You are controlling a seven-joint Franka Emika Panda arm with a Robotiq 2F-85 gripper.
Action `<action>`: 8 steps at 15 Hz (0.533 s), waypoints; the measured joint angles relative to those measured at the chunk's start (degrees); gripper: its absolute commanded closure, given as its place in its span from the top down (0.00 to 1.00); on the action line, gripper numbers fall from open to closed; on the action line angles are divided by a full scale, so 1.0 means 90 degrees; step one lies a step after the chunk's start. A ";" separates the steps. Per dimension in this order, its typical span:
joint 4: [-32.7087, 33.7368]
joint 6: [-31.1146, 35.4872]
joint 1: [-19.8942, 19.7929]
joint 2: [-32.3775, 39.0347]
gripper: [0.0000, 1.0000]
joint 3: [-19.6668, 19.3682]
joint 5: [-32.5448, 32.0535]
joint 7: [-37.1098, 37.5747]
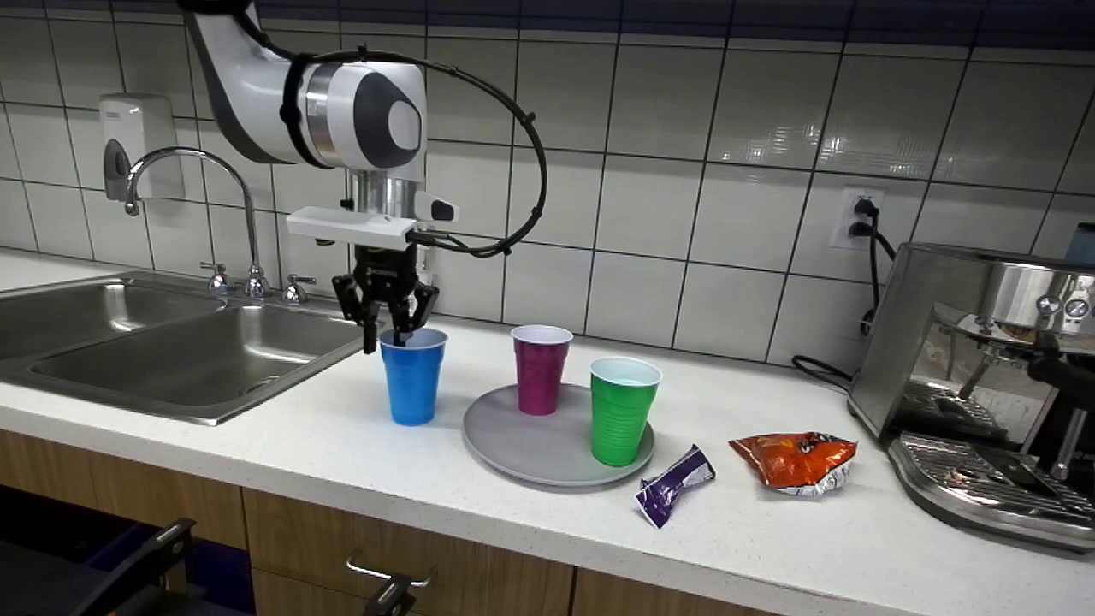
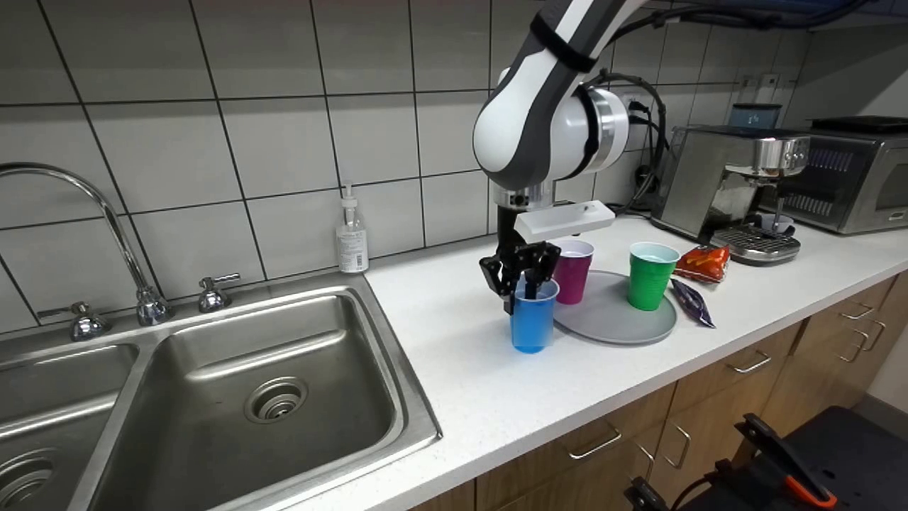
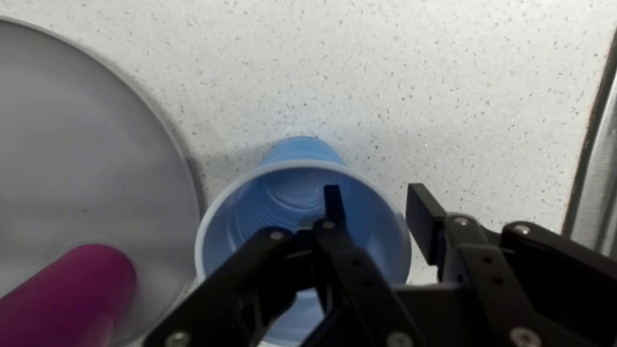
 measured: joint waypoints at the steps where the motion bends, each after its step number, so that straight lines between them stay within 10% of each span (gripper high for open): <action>1: 0.0006 0.0000 0.0000 0.0005 0.03 -0.0001 0.0000 0.0002; 8: 0.0032 -0.0004 0.0000 0.0008 0.01 -0.0018 -0.0012 0.0014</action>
